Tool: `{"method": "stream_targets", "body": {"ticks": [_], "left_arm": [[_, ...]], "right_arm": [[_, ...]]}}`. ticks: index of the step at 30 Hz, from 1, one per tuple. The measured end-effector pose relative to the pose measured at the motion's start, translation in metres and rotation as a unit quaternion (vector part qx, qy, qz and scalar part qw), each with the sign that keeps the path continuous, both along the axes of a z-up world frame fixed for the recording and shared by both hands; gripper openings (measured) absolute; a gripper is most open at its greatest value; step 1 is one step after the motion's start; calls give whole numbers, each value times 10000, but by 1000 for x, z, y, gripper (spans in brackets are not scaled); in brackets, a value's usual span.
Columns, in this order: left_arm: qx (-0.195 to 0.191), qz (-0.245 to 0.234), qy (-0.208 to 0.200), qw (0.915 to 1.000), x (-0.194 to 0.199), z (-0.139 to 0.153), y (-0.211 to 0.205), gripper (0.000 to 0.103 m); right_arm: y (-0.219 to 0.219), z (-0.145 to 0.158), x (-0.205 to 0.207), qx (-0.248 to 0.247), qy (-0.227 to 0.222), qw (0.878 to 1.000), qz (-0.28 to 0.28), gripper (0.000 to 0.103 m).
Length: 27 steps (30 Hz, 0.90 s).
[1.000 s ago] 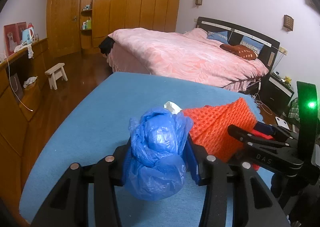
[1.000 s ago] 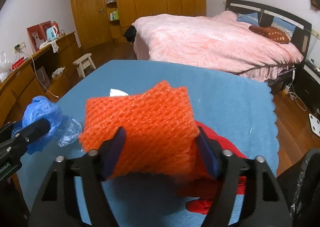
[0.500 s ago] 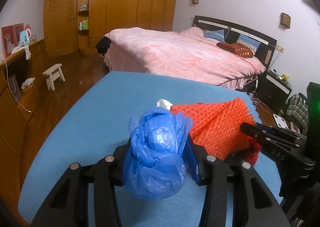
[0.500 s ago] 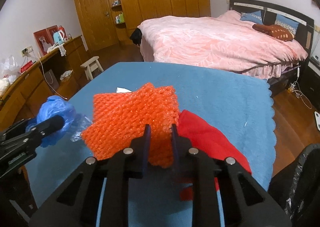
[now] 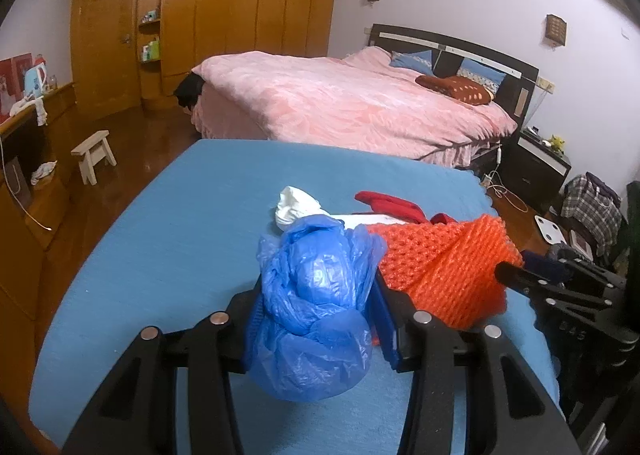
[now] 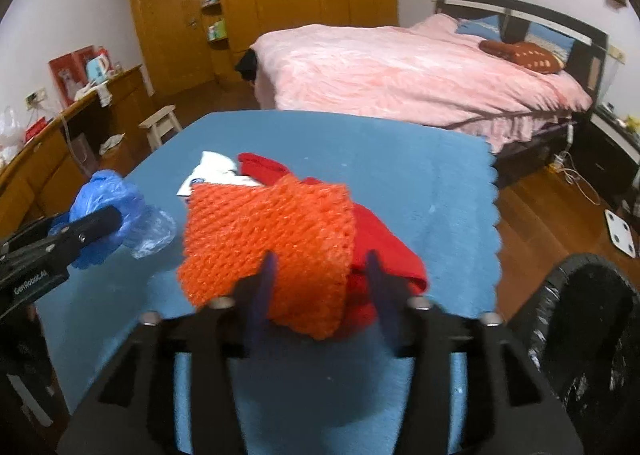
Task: Collect trash
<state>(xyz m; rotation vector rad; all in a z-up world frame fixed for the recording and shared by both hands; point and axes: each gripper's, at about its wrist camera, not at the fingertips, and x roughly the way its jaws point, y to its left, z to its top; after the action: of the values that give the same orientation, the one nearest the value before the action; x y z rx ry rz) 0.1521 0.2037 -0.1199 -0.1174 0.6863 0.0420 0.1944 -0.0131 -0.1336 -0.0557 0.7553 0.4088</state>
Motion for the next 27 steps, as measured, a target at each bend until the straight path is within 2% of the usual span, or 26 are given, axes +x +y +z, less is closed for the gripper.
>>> {"method": "stream_targets", "body": {"ticks": [6,10,14,16,18,23,27], "left_arm": [[37,69,-20,10000,-2,-2,3,47],[61,133,-10,9999,-4,-5,10,47],[46,183,16,9998,-6,-8,17,47],[29,203,32,9998,-7,-10,20,47],[4,218,46,9998,-8,-11,23,47],[-36,213,75,9997,-7,-14,27,47],[-56,194,108,9997,-8,-18,27,47]], "right_arm": [[3,10,-12,244,-139,9996,80,55],[22,9,-15,251,-105,9993,264,65],[45,-3,-12,109,2,9992,374,68],[54,-9,-10,-5,22,9993,372,75],[60,-19,-6,-128,63,9994,326,77],[61,-37,2,-372,172,9989,243,76],[64,-44,-1,-697,-31,9972,279,62]]}}
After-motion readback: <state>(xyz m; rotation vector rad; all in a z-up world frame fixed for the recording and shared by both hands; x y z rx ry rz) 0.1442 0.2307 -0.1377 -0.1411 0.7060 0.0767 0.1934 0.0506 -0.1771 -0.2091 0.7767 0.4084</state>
